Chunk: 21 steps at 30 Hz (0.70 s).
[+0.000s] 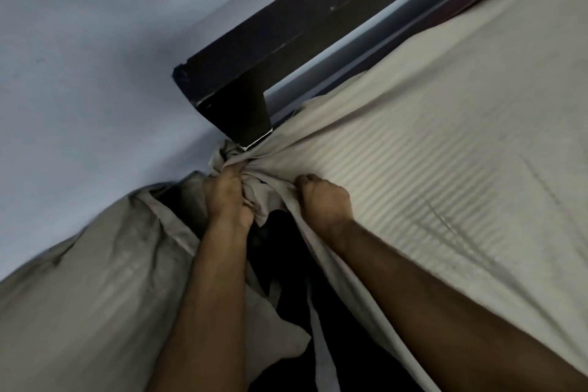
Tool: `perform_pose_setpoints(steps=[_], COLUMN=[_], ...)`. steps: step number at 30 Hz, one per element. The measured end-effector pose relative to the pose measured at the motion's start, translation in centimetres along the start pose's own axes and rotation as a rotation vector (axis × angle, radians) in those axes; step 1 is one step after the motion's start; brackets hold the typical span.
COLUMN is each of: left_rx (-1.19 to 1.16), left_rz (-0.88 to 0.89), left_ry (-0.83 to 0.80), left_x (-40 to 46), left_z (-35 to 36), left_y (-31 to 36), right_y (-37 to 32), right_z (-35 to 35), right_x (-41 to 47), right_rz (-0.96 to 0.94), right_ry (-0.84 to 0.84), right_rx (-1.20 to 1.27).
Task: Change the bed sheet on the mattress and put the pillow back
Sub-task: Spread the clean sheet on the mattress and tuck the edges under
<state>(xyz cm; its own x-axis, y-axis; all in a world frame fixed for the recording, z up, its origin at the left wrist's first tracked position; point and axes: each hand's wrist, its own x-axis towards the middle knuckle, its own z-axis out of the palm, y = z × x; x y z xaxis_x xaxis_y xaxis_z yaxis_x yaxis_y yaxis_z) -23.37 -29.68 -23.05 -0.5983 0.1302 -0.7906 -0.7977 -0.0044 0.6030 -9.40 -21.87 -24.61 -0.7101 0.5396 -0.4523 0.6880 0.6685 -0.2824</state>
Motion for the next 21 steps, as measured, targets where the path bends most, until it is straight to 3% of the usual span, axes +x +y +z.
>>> perform_pose_setpoints(steps=[3, 5, 8, 9, 11, 15, 19, 21], left_rx=[0.072, 0.36, 0.958, 1.013, 0.93, 0.59, 0.483, 0.582], left_rz=[0.192, 0.422, 0.727, 0.763, 0.663, 0.284, 0.038, 0.06], left_ry=[0.029, 0.099, 0.366, 0.412, 0.387, 0.356, -0.02, -0.1], left_x=[0.3, -0.3, -1.1, -1.7, -2.8, 0.0, -1.0, -0.6], left_z=[-0.7, -1.5, -2.4, -2.3, -1.4, -1.7, 0.2, 0.9], left_y=[0.0, -0.2, -2.1, -3.0, -4.2, -7.9, -9.6, -10.6], right_y=[-1.0, -2.5, -4.8, -5.2, -5.1, -3.6, -2.7, -2.0], right_z=[-0.7, -0.9, -1.0, -0.9, -0.6, 0.4, -0.2, -0.6], right_x=[1.0, 1.6, 3.2, 3.8, 4.6, 5.5, 6.5, 6.8], right_rz=[0.05, 0.077, 0.13, 0.131, 0.118, 0.095, 0.099, 0.075], right_ry=[0.034, 0.061, 0.115, 0.13, 0.112, 0.075, -0.046, -0.1], right_rx=[0.142, 0.262, 0.45, 0.504, 0.534, 0.528, 0.532, 0.546])
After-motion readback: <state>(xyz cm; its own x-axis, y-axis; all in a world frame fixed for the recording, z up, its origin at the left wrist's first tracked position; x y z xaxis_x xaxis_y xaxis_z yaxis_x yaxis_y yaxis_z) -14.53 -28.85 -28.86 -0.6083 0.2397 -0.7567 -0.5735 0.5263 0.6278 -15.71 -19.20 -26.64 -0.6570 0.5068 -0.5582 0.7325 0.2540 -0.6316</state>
